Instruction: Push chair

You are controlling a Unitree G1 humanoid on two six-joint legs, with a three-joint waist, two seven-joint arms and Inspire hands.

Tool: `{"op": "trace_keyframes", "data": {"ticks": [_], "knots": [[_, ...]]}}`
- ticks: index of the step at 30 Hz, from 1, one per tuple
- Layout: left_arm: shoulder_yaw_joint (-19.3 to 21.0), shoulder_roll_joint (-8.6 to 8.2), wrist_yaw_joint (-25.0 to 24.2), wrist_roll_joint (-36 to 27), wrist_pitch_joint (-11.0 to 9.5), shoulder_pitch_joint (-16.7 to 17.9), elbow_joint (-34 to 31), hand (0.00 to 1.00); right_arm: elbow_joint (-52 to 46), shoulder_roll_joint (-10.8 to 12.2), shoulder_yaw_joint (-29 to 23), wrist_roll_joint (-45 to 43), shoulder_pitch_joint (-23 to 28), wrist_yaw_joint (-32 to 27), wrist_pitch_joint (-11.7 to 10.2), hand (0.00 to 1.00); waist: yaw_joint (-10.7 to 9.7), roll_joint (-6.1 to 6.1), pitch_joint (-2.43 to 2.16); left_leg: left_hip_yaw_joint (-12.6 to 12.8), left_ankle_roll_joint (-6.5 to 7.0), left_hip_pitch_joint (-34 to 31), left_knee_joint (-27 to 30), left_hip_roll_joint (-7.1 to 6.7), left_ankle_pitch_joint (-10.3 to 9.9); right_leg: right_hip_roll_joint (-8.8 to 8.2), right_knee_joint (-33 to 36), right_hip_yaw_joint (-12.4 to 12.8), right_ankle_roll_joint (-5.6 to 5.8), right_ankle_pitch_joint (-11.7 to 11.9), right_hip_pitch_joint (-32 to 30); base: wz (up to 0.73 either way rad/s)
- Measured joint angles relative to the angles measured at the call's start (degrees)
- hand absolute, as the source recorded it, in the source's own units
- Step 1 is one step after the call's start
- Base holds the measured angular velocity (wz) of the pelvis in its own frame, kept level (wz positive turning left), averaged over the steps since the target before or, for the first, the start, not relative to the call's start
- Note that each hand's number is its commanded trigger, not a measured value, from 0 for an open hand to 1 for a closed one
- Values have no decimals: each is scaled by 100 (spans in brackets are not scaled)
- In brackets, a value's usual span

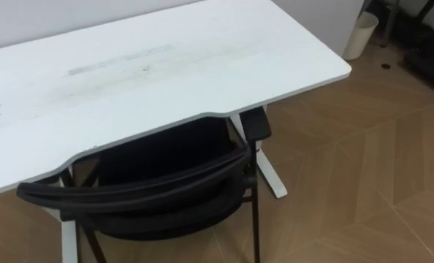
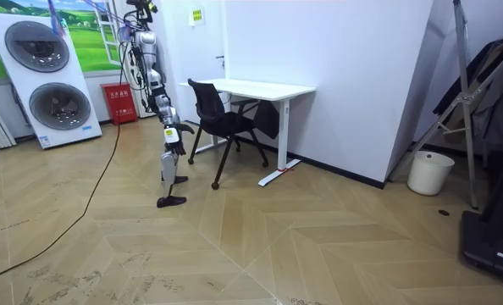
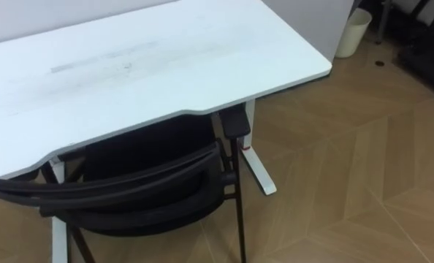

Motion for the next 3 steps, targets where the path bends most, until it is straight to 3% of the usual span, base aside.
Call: {"op": "trace_keyframes", "data": {"ticks": [3], "knots": [[4, -21, -77, 5, -91, -22, -24, 0, 4, -1, 129, 4, 16, 255, 1, 0, 18, -15, 82, 26, -7, 27, -50, 0, -8, 0, -13, 37, 0, 0, -5, -5]]}}
